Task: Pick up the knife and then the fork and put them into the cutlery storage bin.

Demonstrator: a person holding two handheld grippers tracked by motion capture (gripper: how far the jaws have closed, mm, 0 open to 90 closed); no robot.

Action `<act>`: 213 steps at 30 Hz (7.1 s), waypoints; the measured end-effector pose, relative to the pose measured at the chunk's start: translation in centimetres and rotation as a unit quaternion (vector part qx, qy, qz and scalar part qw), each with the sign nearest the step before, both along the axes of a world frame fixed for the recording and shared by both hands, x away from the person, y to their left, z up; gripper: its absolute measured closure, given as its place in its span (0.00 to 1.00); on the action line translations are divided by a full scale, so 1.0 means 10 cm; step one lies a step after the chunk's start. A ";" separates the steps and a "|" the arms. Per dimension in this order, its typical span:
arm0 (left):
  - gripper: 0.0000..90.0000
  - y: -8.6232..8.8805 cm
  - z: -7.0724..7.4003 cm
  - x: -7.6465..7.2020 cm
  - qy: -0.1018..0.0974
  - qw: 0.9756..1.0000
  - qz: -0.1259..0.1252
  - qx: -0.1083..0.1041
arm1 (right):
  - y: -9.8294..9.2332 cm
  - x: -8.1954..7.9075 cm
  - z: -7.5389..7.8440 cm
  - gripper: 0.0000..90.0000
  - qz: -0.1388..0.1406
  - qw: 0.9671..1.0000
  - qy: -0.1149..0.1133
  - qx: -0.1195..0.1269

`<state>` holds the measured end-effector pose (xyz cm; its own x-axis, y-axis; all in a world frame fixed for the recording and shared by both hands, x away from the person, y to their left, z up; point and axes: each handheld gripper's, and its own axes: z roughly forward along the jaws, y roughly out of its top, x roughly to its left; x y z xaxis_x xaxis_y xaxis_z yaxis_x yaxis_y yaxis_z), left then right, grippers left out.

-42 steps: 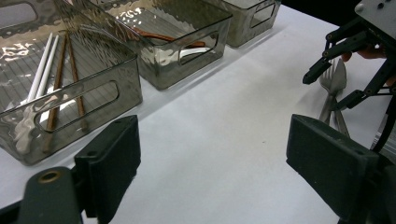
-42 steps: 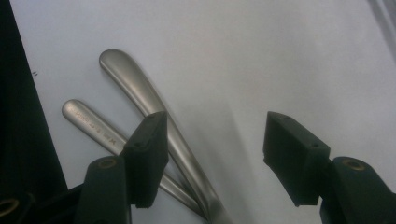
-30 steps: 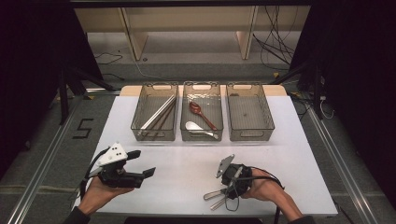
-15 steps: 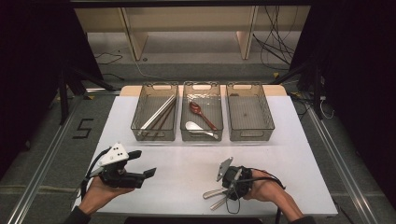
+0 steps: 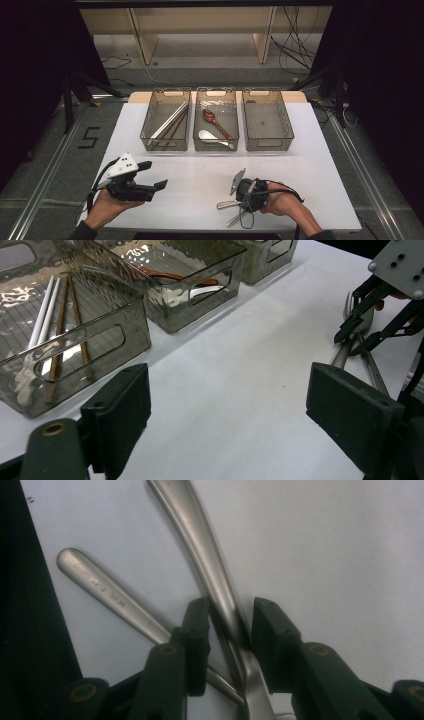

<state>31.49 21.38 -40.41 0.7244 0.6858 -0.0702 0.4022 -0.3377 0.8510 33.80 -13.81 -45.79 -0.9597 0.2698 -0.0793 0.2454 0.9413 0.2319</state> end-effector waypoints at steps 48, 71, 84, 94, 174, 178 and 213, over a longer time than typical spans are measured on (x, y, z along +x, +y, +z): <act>0.21 0.02 0.01 0.01 -0.003 1.000 0.004 -0.004 | -0.16 0.22 0.20 0.94 -0.107 0.993 -0.021 0.035; 0.19 0.07 0.01 0.03 -0.003 1.000 0.014 -0.028 | -0.54 0.55 0.70 0.94 -0.189 0.972 -0.072 0.122; 0.19 0.08 0.01 0.04 -0.005 0.999 0.018 -0.035 | -0.65 1.01 0.97 0.94 -0.248 0.952 -0.106 0.145; 0.19 0.10 0.02 0.04 -0.006 0.999 0.020 -0.042 | -0.68 1.26 1.10 0.94 -0.283 0.940 -0.113 0.151; 0.19 0.07 0.05 0.03 -0.011 0.998 0.008 -0.058 | -0.73 2.41 1.17 0.78 -0.424 0.879 -0.134 0.170; 0.19 0.08 0.05 0.03 -0.010 0.998 0.012 -0.061 | -0.72 2.37 1.24 0.71 -0.417 0.880 -0.143 0.177; 0.19 0.07 0.03 0.04 -0.005 0.998 0.015 -0.056 | -0.58 0.66 1.02 0.33 -0.187 0.962 -0.069 0.186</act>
<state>31.86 22.06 -40.11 0.7044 0.6957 -0.1407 0.4027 -0.2285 0.8864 40.44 -19.61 -35.54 -0.7777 0.6279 -0.0315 0.4925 0.6396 0.5901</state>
